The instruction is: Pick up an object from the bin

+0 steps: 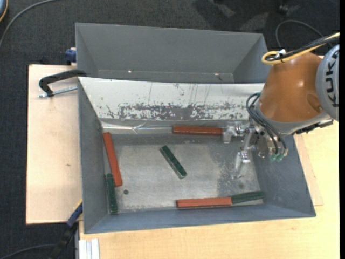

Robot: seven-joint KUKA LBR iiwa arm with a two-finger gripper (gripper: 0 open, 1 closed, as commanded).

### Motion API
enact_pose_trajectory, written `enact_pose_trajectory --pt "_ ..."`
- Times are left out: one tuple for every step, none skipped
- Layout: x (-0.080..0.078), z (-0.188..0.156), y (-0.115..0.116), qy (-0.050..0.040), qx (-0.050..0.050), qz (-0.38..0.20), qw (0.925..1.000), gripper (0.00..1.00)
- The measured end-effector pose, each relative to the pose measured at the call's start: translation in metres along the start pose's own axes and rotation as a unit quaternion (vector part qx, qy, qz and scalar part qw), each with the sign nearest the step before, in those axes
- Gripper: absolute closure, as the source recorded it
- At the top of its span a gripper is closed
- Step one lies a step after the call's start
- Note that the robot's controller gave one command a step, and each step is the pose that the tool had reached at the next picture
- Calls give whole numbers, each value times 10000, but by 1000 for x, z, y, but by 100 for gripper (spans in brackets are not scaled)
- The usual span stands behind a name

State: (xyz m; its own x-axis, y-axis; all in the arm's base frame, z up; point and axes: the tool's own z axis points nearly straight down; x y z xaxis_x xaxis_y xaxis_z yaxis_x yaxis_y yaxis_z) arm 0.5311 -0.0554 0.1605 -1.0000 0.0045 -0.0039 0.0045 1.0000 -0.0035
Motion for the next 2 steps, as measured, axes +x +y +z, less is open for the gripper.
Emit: enact_pose_trajectory --pt "41 44 -10 55 -24 88 9999 0" --pt "-31 92 -74 -18 -7 741 9973 0"
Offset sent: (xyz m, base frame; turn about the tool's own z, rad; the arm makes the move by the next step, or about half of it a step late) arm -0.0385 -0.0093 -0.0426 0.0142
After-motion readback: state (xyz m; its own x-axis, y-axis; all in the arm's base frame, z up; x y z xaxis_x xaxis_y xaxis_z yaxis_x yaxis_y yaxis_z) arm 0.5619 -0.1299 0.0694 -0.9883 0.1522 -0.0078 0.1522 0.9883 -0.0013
